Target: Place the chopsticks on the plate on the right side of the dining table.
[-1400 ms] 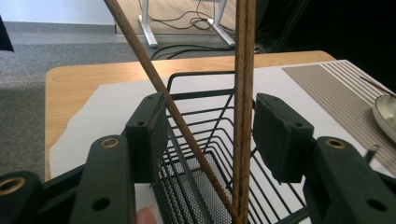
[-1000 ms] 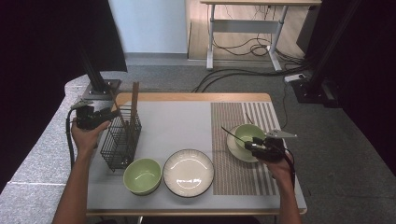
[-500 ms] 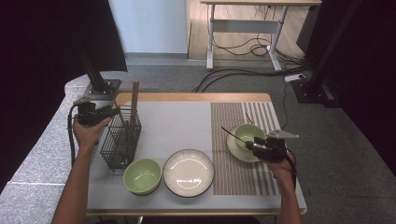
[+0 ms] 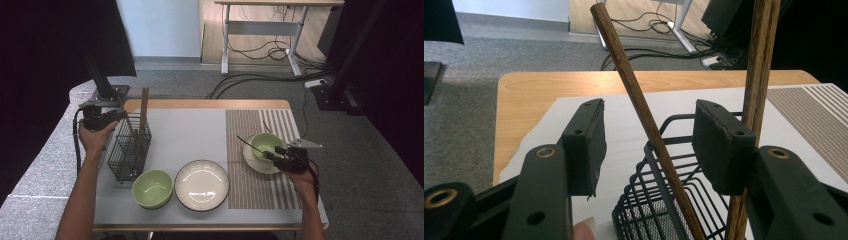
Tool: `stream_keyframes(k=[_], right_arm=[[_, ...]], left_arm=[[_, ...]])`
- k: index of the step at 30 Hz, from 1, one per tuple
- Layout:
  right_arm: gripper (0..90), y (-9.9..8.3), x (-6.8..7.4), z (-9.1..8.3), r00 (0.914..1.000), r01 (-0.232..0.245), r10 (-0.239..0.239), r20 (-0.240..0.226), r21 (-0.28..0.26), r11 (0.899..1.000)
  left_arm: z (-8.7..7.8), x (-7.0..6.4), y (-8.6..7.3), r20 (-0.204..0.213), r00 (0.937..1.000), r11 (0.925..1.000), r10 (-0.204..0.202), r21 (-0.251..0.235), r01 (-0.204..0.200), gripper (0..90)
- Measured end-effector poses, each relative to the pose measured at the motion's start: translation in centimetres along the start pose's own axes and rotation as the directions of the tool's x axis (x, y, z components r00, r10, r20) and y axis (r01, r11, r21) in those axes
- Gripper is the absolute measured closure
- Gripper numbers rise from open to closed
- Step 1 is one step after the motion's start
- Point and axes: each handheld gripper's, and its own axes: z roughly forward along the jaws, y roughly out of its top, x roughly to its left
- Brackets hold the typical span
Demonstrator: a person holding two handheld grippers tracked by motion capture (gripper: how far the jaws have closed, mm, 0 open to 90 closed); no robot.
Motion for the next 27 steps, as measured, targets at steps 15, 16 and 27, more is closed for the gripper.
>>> stream_keyframes(k=[15,16,27], right_arm=[[50.3,-0.1,0.2,0.2,1.0,0.007,-0.007,-0.004,0.019,1.0],[50.3,-0.1,0.2,0.3,1.0,0.007,-0.007,-0.005,0.019,1.0],[50.1,-0.1,0.1,0.2,1.0,0.004,-0.004,0.0,0.02,1.0]], left_arm=[[0.9,1.3,0.6,-0.001,0.9989,0.9989,-0.046,0.002,0.046,49.2],[0.9,1.3,0.6,-0.001,0.9989,0.9989,-0.048,-0.002,0.048,49.6],[1.6,1.3,0.7,0.005,0.9984,0.9984,-0.056,0.0,0.056,58.0]])
